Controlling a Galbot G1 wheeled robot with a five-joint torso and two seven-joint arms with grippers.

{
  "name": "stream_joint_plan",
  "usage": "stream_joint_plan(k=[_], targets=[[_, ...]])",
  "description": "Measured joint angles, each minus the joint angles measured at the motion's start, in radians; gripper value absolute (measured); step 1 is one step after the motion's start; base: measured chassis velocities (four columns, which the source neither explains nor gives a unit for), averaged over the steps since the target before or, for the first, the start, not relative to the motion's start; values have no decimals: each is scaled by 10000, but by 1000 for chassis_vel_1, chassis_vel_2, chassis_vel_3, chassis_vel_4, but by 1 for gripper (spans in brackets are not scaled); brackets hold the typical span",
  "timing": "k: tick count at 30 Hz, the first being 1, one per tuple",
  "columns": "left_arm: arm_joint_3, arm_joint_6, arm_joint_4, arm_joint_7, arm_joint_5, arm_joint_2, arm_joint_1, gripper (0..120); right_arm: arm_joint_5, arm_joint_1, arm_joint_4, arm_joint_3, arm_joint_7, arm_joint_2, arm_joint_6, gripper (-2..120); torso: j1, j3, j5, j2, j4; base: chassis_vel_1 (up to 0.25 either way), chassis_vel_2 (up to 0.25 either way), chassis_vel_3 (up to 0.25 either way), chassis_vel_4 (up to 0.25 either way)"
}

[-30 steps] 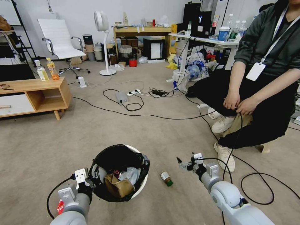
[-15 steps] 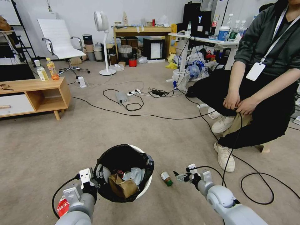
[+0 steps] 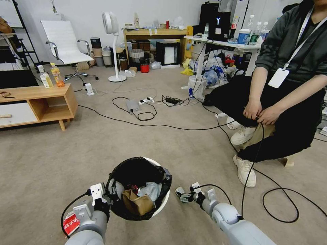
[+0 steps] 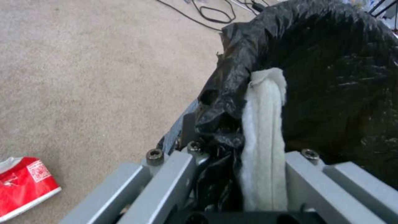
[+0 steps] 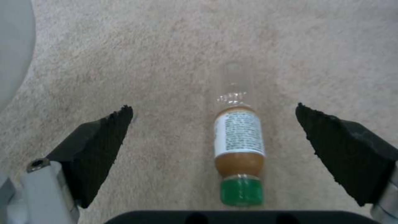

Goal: Pick up the trash bin and place the garbage on the floor into it.

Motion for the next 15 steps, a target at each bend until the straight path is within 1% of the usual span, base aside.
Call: stream_joint_plan(k=[5, 8, 9, 10, 12, 14, 15], targets=[[-45, 0, 36, 0, 0, 33, -20, 6, -192, 344, -873, -225, -138, 519, 173, 100, 0, 0, 0, 0, 0, 0, 0, 0, 0], [-40, 0, 37, 1, -2, 33, -20, 6, -307, 469, -1131, -294, -187, 688, 228, 100, 0, 0, -2, 0, -1, 0, 0, 0, 0], [-30, 0, 36, 3, -6, 27, -20, 6, -474, 644, -1470, -355, -230, 897, 337, 100, 0, 0, 0, 0, 1, 0, 0, 0, 0], [-30, 0, 36, 3, -6, 27, -20, 6, -474, 644, -1470, -355, -230, 897, 337, 100, 0, 0, 0, 0, 1, 0, 0, 0, 0], [-17, 0, 7, 6, -6, 20, -6, 6, -830, 975, -2160, -383, -347, 1261, 586, 100, 0, 0, 1, 0, 1, 0, 0, 0, 0], [-13, 0, 2, 9, -6, 20, 3, 6, -884, 1046, -2312, -384, -374, 1327, 616, 100, 0, 0, 1, 0, 2, 0, 0, 0, 0], [-8, 0, -12, 14, -4, 21, 30, 6, -1017, 1200, -2646, -383, -420, 1463, 670, 100, 0, 0, -3, 1, 0, 0, 0, 0, 0]])
